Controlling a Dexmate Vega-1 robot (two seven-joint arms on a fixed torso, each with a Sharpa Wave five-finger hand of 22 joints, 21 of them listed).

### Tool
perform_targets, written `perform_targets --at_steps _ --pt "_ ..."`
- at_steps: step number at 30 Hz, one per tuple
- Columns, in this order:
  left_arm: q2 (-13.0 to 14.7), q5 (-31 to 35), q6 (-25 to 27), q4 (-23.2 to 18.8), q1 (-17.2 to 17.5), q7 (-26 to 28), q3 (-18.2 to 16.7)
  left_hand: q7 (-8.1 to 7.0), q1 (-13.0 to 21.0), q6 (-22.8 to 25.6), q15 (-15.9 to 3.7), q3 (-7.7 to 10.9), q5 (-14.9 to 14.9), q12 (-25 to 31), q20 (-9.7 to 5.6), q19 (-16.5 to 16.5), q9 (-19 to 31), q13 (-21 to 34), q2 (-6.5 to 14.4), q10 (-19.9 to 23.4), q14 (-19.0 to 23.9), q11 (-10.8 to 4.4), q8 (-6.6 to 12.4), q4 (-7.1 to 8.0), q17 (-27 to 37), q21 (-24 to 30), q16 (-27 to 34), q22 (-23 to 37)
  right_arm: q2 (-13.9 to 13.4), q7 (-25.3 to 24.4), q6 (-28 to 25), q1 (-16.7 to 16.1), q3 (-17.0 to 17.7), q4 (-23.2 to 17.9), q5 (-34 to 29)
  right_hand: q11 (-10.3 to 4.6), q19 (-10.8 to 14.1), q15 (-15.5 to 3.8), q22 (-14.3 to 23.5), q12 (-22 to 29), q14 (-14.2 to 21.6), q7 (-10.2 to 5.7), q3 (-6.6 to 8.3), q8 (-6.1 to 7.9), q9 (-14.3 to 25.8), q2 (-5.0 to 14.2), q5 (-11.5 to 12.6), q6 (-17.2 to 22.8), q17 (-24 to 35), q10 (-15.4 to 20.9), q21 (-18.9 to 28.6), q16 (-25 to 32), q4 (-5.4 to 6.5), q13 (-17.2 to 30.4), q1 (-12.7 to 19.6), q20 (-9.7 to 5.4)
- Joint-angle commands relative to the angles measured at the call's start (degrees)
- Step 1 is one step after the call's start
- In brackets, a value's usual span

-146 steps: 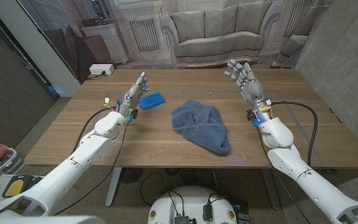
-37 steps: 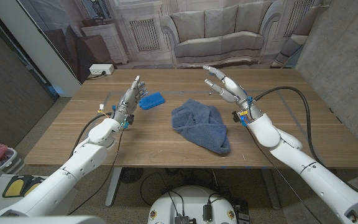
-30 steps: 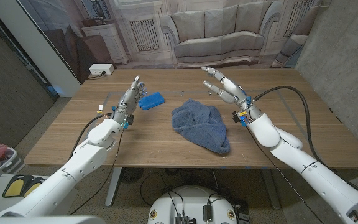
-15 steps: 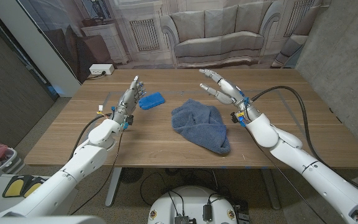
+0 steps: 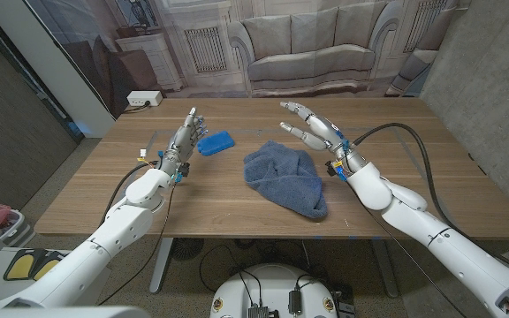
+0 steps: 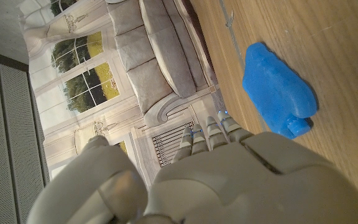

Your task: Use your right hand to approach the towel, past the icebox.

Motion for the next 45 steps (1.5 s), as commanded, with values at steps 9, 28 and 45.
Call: perform_targets --at_steps 9,28,45 --pt "0.40 -0.32 -0.43 -0.79 1.36 0.37 -0.51 0.04 0.11 0.06 -0.04 -0.33 -0.06 0.03 -0.60 0.35 0.26 0.18 0.16 0.12 -0.07 -0.16 -0.23 0.07 0.24 -0.52 -0.25 0.20 -0.91 -2.08 -4.25 0.50 -2.73 -1.28 -5.34 -0.39 0.67 -0.18 0.32 0.15 0.46 -0.50 -0.04 -0.09 0.14 0.67 0.16 0.16 0.19 0.64 -0.62 -0.08 -0.25 0.06 0.23 -0.84" --pt "0.88 -0.67 -0.47 -1.62 2.47 0.05 -0.66 0.11 0.19 0.15 -0.05 -0.52 -0.06 0.00 -1.01 0.65 0.26 0.18 0.29 0.14 0.10 -0.05 -0.24 0.03 0.23 -0.84 -0.21 0.20 -2.91 0.34 -8.24 0.87 -5.31 -4.69 -9.14 -0.43 0.71 -0.39 0.34 0.15 0.72 -0.72 -0.06 -0.13 0.14 0.81 0.22 0.21 0.18 0.84 -1.14 -0.07 -0.37 0.07 0.33 -0.82" --pt "1.30 -0.56 -0.33 -2.21 2.78 0.33 -0.96 0.09 0.27 0.18 -0.04 -0.72 -0.06 -0.01 -1.02 0.80 0.26 0.18 0.40 0.21 0.28 0.01 -0.26 -0.01 0.23 -1.18 -0.19 0.21 -2.99 2.97 -11.12 2.84 -7.45 -4.58 -11.75 -0.56 0.74 -0.48 0.35 0.09 0.74 -0.81 -0.13 -0.18 0.15 0.83 0.25 0.16 0.17 0.80 -1.46 -0.12 -0.44 0.07 0.34 -0.79"
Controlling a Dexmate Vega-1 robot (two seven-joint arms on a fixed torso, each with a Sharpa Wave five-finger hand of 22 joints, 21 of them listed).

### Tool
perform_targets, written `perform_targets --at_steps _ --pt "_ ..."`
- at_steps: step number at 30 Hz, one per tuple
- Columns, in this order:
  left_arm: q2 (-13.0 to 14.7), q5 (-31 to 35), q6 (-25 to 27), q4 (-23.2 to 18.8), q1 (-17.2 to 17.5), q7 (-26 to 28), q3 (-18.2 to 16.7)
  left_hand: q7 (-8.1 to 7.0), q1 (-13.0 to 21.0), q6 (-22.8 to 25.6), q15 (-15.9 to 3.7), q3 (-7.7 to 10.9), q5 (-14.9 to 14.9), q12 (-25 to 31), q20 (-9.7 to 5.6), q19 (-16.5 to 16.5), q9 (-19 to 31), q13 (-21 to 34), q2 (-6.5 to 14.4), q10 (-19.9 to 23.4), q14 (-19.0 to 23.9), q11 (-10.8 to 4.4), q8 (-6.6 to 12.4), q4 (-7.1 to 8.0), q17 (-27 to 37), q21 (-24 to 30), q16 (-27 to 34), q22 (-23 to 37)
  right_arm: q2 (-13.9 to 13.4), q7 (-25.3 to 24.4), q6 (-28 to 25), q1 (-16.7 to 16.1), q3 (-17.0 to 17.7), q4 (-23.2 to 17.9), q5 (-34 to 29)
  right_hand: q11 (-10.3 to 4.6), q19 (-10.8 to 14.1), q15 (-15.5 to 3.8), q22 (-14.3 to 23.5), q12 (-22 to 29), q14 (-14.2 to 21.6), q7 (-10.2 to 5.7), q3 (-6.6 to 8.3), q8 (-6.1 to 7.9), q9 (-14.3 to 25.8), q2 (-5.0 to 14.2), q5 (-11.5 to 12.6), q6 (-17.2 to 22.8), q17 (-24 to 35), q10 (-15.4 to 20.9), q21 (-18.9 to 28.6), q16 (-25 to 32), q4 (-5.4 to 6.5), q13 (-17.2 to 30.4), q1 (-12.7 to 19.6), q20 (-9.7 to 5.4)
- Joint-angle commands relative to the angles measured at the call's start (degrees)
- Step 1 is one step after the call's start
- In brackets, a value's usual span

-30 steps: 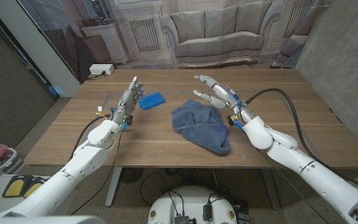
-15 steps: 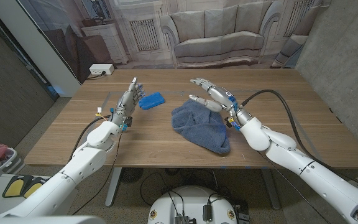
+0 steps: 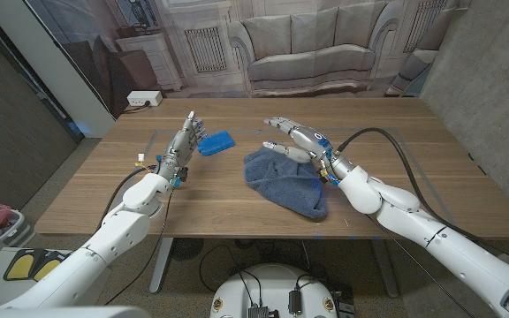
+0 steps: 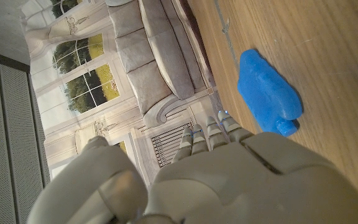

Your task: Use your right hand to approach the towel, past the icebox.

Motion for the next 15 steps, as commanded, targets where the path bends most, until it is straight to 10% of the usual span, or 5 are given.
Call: perform_targets --at_steps 1,15 --pt "0.28 0.00 0.15 -0.22 0.01 0.11 -0.18 0.03 0.24 0.17 -0.04 -0.34 -0.07 -0.01 -1.23 0.18 0.26 0.18 0.38 0.22 0.27 0.02 -0.27 0.07 0.23 -0.13 -0.19 0.21 -0.11 1.73 -2.66 1.41 -1.62 -0.23 -2.66 -0.14 0.42 0.02 0.06 0.09 0.18 -0.33 0.02 -0.17 0.15 0.15 0.26 0.30 0.16 0.39 -0.04 -0.14 -0.29 0.08 0.11 -0.50" --pt "-0.35 -0.60 -0.09 1.81 -1.25 -1.21 0.11 0.09 0.30 0.17 0.01 -0.49 -0.07 -0.06 -1.21 0.20 0.27 0.18 0.48 0.15 0.18 -0.06 -0.29 0.05 0.23 -0.44 -0.25 0.22 -0.63 3.97 -5.56 4.06 -4.82 0.26 -8.20 -0.26 0.36 -0.03 0.07 0.08 0.22 -0.37 -0.07 -0.20 0.16 0.19 0.29 0.28 0.17 0.49 -0.39 -0.16 -0.30 0.08 0.04 -0.54"
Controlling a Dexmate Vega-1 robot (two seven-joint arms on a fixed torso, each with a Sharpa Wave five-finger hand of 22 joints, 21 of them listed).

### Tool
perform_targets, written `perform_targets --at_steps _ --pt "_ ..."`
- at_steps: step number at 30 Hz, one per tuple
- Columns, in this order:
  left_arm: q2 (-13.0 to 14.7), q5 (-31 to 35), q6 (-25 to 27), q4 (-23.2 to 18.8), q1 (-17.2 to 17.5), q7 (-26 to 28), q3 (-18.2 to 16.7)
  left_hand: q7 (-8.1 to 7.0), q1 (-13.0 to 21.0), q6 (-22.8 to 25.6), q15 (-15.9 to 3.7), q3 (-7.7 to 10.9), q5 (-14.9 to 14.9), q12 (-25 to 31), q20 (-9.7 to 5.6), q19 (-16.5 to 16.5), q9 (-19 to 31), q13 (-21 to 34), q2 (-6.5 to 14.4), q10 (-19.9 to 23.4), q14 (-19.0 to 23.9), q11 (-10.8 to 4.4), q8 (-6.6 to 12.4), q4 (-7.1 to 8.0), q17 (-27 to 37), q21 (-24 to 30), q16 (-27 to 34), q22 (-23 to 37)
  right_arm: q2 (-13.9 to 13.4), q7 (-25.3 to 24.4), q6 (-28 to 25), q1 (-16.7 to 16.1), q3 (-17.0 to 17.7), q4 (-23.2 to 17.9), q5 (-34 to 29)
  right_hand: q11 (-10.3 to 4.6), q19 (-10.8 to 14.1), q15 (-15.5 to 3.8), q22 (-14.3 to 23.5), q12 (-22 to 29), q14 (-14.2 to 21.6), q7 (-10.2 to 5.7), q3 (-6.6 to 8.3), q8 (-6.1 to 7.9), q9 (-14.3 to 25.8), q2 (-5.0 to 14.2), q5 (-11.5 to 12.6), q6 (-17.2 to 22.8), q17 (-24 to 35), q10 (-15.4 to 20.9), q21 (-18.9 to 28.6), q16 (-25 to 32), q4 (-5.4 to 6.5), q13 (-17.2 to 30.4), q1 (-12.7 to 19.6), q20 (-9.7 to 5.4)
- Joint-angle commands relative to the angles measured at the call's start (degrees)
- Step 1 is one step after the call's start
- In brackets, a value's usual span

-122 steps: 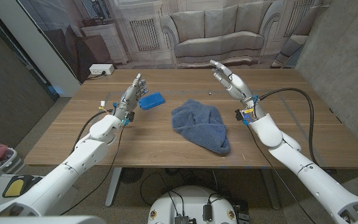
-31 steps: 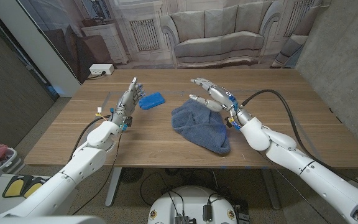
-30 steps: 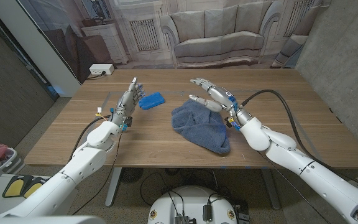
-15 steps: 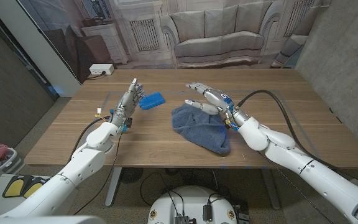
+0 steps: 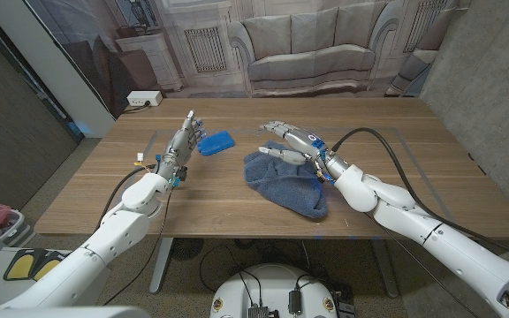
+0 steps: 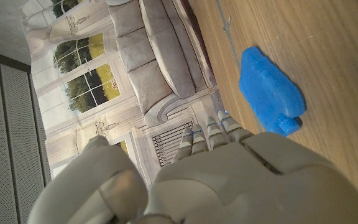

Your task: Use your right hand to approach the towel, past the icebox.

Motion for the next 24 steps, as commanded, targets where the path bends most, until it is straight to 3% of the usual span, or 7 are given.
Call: perform_targets --at_steps 1,24 --pt "-0.65 -0.45 -0.12 1.84 -1.10 -1.15 0.29 0.11 0.08 0.18 0.00 -0.50 -0.07 -0.06 -1.00 -0.02 0.26 0.05 0.27 0.15 0.17 -0.03 -0.29 0.04 0.23 -0.32 -0.25 0.22 -0.51 2.43 -2.48 2.37 -2.73 0.41 -4.63 -0.26 0.34 -0.07 0.08 0.08 0.22 -0.42 -0.07 -0.20 0.16 0.20 0.29 0.28 0.16 0.49 -0.40 -0.17 -0.30 0.08 0.03 -0.56" --pt "-1.03 -0.82 -0.46 2.93 -1.11 -1.47 0.37 0.13 0.15 0.27 -0.01 -0.76 -0.09 -0.06 -0.93 -0.02 0.27 0.06 0.43 0.22 0.20 -0.04 -0.29 0.02 0.23 -0.82 -0.26 0.23 -0.85 6.79 -5.65 4.40 -5.33 1.32 -6.48 -0.65 0.33 -0.19 0.10 -0.07 0.23 -0.77 -0.17 -0.20 0.17 0.34 0.36 0.35 0.18 0.30 -0.97 -0.21 -0.32 0.08 -0.06 -0.68"
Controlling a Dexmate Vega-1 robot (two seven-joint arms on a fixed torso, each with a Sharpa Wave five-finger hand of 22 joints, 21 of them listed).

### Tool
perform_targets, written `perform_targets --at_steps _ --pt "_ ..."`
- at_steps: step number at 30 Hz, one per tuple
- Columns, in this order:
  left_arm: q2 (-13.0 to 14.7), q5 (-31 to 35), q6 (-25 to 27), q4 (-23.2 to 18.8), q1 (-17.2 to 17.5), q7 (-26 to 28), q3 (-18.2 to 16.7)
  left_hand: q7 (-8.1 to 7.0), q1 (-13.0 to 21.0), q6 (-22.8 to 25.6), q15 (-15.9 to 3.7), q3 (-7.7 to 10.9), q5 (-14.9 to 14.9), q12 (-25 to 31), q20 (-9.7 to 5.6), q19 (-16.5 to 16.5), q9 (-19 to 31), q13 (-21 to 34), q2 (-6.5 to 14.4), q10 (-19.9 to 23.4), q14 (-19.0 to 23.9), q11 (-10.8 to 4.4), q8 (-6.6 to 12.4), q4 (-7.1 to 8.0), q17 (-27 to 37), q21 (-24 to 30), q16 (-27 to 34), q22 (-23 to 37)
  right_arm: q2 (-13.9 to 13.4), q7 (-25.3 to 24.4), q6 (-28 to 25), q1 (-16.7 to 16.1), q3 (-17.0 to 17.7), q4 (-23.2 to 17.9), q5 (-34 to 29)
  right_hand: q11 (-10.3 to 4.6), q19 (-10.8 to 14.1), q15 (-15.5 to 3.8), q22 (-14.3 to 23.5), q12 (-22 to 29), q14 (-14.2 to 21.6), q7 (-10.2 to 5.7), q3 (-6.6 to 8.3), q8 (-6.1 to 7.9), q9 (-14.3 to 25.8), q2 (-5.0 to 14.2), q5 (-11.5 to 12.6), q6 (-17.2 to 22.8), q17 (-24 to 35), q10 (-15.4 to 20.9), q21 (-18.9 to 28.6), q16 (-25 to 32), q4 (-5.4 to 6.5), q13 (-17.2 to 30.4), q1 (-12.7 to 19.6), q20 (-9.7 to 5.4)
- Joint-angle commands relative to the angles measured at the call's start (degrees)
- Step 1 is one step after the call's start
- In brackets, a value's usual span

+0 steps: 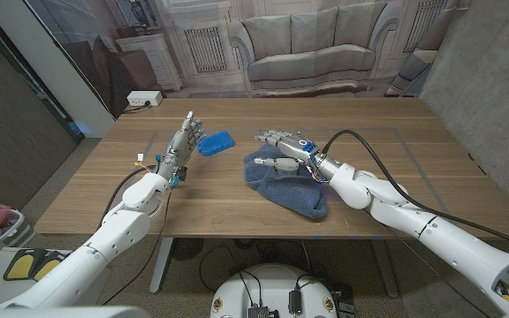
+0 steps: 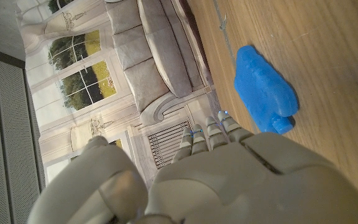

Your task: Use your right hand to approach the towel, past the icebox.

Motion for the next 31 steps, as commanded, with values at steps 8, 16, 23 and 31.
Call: perform_targets --at_steps 8,16,23,31 --pt "-0.25 -0.20 -0.31 0.81 -0.27 -0.61 0.23 0.11 0.19 0.24 0.02 -0.37 -0.09 -0.08 -0.89 0.07 0.27 0.06 0.52 0.21 0.18 0.10 0.02 0.01 0.23 -0.28 -0.28 0.24 -0.79 5.14 -3.11 0.84 -1.50 -0.89 -0.60 -0.34 0.39 -0.32 0.12 -0.08 0.26 -0.31 0.06 0.02 0.17 0.38 0.38 0.29 0.17 0.00 -0.24 0.02 -0.09 0.09 -0.06 -0.69" --pt "-0.18 -0.33 -0.59 0.59 0.20 -0.58 0.06 0.10 0.21 0.25 -0.03 -0.47 -0.10 -0.08 -0.90 0.14 0.27 0.06 0.59 0.23 0.18 0.07 0.02 0.01 0.23 -0.45 -0.28 0.25 -0.84 6.31 -4.08 0.67 -1.43 -1.70 -0.17 -0.17 0.41 -0.18 0.12 -0.07 0.30 -0.31 0.03 0.03 0.18 0.39 0.40 0.33 0.16 0.07 -0.39 0.01 -0.13 0.09 -0.04 -0.70" --pt "0.22 -0.49 -0.80 0.02 0.95 -0.77 -0.17 0.06 0.24 0.24 -0.05 -0.57 -0.11 -0.08 -0.90 0.19 0.27 0.07 0.65 0.26 0.16 -0.08 0.01 0.00 0.23 -0.61 -0.30 0.25 -1.24 6.99 -5.16 -0.03 -1.01 -3.46 -0.15 -0.14 0.44 -0.26 0.12 -0.02 0.28 -0.30 0.01 0.01 0.18 0.39 0.42 0.31 0.16 0.22 -0.49 -0.01 -0.15 0.09 -0.04 -0.71" --pt "0.36 -0.92 -0.92 -0.36 1.39 -1.27 -0.25 0.06 0.26 0.28 -0.04 -0.65 -0.12 -0.07 -0.86 0.23 0.27 0.07 0.72 0.31 0.18 -0.09 0.02 -0.01 0.23 -0.77 -0.29 0.26 -1.17 6.79 -6.00 -0.77 -0.65 -4.56 -0.04 -0.18 0.49 -0.28 0.12 -0.06 0.30 -0.29 -0.04 0.03 0.18 0.37 0.43 0.37 0.15 0.17 -0.64 -0.02 -0.19 0.09 -0.05 -0.71"
